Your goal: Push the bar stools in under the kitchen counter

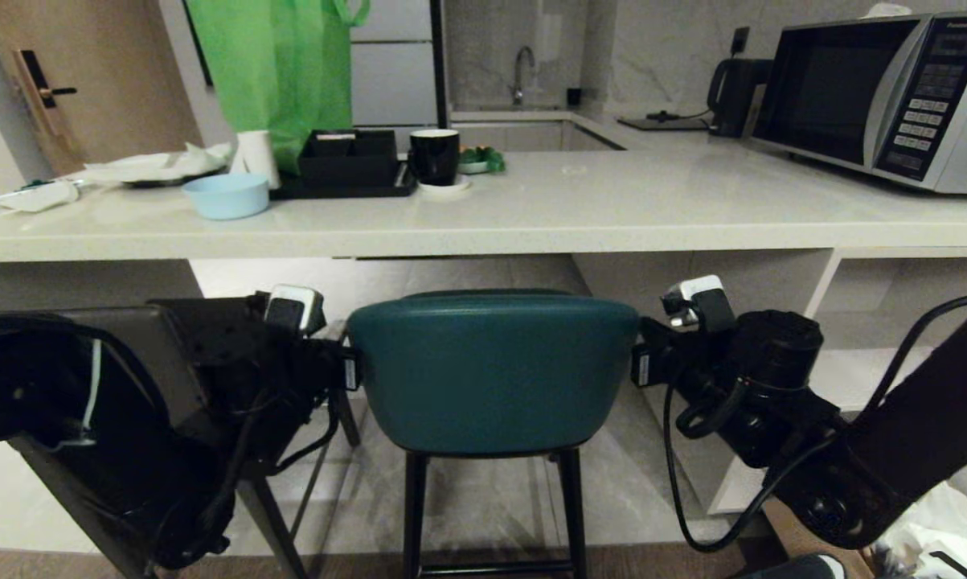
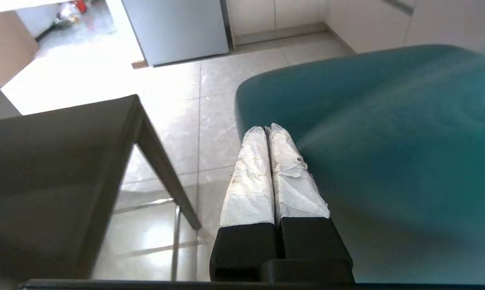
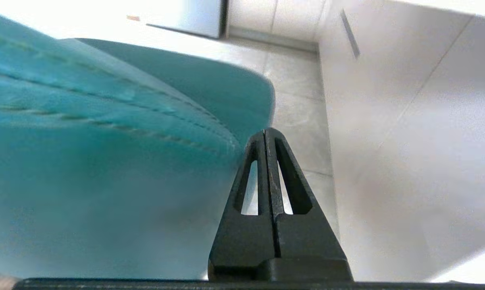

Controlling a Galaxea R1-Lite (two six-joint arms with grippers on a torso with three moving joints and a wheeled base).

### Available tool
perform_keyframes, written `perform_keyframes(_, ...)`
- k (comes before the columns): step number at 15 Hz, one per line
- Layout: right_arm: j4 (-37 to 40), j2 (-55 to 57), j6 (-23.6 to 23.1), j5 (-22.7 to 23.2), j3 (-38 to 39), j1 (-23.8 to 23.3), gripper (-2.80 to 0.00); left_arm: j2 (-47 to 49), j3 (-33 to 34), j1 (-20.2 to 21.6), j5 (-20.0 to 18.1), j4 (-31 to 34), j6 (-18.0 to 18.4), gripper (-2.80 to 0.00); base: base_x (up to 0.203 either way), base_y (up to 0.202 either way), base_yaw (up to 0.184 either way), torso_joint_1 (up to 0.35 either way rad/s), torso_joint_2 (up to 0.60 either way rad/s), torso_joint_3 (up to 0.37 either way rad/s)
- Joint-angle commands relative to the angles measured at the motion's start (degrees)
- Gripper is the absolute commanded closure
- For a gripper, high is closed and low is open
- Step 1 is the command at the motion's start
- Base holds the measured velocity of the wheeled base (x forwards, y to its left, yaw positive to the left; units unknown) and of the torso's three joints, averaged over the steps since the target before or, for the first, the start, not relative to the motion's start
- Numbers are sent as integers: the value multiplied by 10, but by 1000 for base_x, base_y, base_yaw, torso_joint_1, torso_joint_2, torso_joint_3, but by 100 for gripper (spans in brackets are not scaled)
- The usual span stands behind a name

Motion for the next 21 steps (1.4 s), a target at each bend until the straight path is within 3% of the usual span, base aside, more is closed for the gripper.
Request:
perform_keyframes(1,2,-55,0,-9,30,-37,0,-33,48,22,7,-22,-2,0,0,0,0,0,0,0)
perform_keyframes(4,3,-120,1,-10,90,-75,0,-82,134,50,2,-37,-9,0,0,0,0,0,0,0)
perform_keyframes(10,101,-305,-16,-26,133,-52,0,-250,210,44,24,-21,-7,0,0,0,0,0,0,0)
perform_keyframes(12,156,-394,-42,-30,126,-51,0,-357,207,44,38,63,-6,0,0,0,0,0,0,0)
perform_keyframes(15,242,-513,-60,-34,121,-69,0,-540,171,47,64,279,-12,0,0,0,0,0,0,0)
perform_keyframes(17,293,-583,-63,-37,124,-99,0,-635,143,78,80,384,-23,0,0,0,0,0,0,0)
perform_keyframes(21,405,-739,-64,-37,132,-152,0,-779,118,149,86,463,-31,0,0,0,0,0,0,0)
